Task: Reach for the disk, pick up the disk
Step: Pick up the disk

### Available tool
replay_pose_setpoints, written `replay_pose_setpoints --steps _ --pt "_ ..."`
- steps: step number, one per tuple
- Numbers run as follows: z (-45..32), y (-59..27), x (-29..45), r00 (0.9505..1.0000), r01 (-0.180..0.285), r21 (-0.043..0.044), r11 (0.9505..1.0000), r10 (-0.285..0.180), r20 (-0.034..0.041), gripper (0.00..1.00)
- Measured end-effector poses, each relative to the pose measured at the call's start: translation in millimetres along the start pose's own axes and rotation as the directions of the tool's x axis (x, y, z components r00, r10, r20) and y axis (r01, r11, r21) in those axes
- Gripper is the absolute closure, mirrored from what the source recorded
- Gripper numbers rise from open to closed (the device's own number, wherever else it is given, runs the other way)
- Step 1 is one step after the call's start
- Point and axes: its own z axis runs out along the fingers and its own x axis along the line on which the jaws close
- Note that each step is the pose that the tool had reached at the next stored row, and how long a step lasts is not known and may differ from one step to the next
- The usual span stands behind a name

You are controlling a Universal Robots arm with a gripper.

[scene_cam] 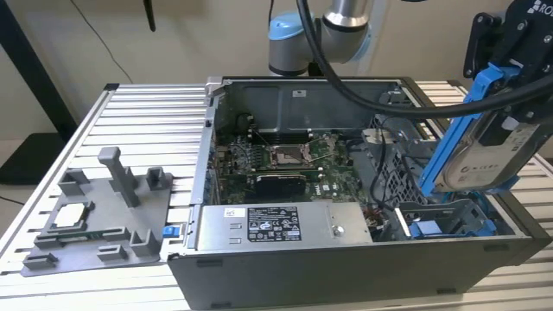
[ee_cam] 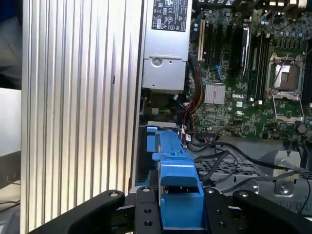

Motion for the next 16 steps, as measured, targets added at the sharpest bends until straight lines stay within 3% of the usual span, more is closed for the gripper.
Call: replay_pose_setpoints --steps 6,9,16 --pt "10.9 0.0 0.6 0.9976 -0.070 0.0007 0.9976 0.070 0.0006 1.00" --pt "15.8 -1.0 0.7 0.9971 -0.077 0.0006 0.9971 0.077 0.0007 1.00" --pt "16.0 -1.1 0.7 0.9970 -0.077 0.0006 0.9970 0.077 0.0005 1.00"
